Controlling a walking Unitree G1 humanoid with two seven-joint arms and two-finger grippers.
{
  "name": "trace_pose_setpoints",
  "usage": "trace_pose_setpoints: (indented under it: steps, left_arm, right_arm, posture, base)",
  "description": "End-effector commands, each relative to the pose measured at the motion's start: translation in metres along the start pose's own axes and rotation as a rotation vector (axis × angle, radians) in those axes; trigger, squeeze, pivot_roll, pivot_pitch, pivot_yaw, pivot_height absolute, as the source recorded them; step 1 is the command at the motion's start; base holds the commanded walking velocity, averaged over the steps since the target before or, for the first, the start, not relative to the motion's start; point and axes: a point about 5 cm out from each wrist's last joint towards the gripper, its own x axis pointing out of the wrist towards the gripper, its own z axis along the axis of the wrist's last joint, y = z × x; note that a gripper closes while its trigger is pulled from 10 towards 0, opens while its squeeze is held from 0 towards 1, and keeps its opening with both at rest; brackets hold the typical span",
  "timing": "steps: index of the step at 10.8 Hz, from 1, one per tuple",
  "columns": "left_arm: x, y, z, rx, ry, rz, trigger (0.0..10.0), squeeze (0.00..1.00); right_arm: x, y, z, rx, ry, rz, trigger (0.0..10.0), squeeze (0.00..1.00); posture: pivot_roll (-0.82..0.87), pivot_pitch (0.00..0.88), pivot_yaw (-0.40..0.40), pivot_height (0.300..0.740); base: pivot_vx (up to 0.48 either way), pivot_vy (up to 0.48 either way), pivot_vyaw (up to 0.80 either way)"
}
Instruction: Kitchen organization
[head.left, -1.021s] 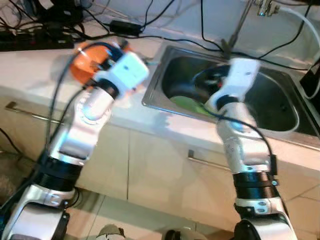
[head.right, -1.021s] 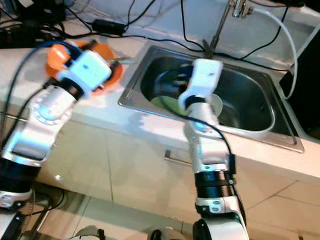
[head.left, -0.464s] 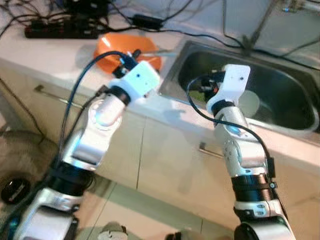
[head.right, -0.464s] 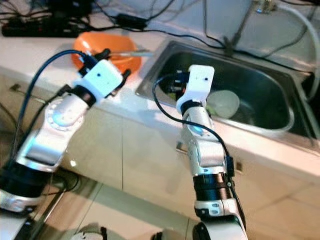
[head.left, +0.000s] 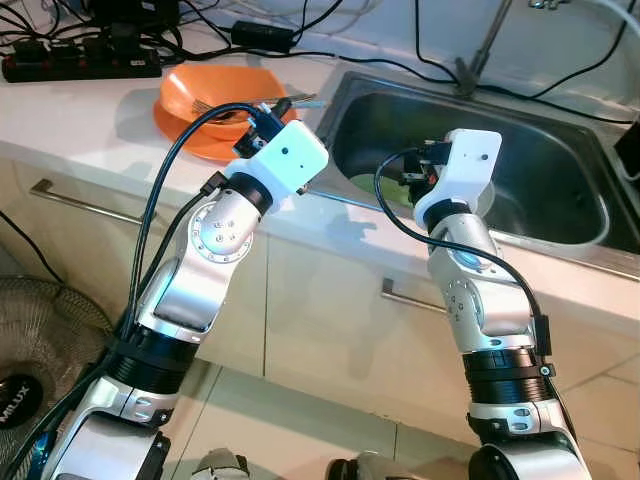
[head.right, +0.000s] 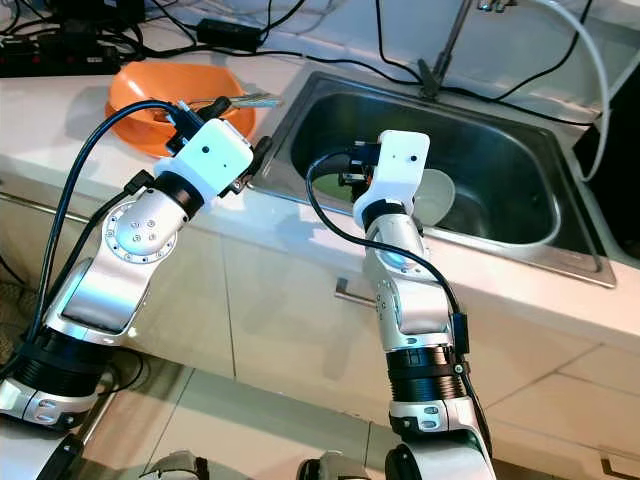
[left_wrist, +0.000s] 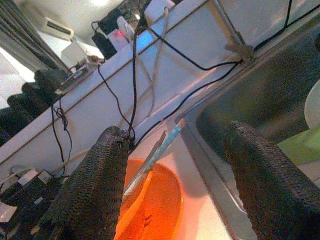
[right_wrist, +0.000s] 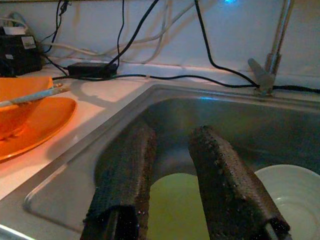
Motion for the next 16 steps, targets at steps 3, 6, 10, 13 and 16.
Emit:
trace_pose_setpoints:
  steps: [3, 6, 10, 13, 16]
  left_arm:
    - [0.0028, 0.0049, 0.0034, 0.006, -0.003, 0.025, 10.0, 0.0]
    - [0.0035, 0.0057, 0.0047, 0.015, -0.006, 0.029, 10.0, 0.0]
    - [0.0037, 0.0055, 0.0058, 0.03, -0.009, 0.025, 10.0, 0.0]
    - [0.0034, 0.002, 0.0071, 0.035, -0.028, 0.004, 10.0, 0.0]
    - [0.0014, 0.0008, 0.0048, 0.06, -0.034, -0.022, 10.0, 0.0]
  right_arm:
    - [0.001, -0.0025, 0.0012, -0.007, 0.005, -0.008, 10.0, 0.0]
    - [0.0013, -0.0011, 0.0014, -0.009, 0.003, -0.002, 10.0, 0.0]
    - [0.001, -0.0005, 0.0006, -0.004, 0.004, -0.002, 10.0, 0.0]
    - [0.001, -0.0004, -0.0023, -0.003, 0.015, 0.002, 10.0, 0.0]
    - [0.0009, -0.0002, -0.0031, -0.003, 0.019, 0.003, 10.0, 0.0]
  posture:
    - [0.01, 0.079, -0.123, 0.719]
    - [0.01, 0.079, -0.122, 0.719]
    - [0.01, 0.079, -0.121, 0.719]
    - [0.01, 0.079, -0.122, 0.719]
    - [0.01, 0.079, -0.124, 0.719]
  base:
    - [0.311, 0.0, 0.0]
    - [0.322, 0.0, 0.0]
    - [0.348, 0.0, 0.0]
    - [0.23, 0.0, 0.0]
    - [0.0, 0.0, 0.0]
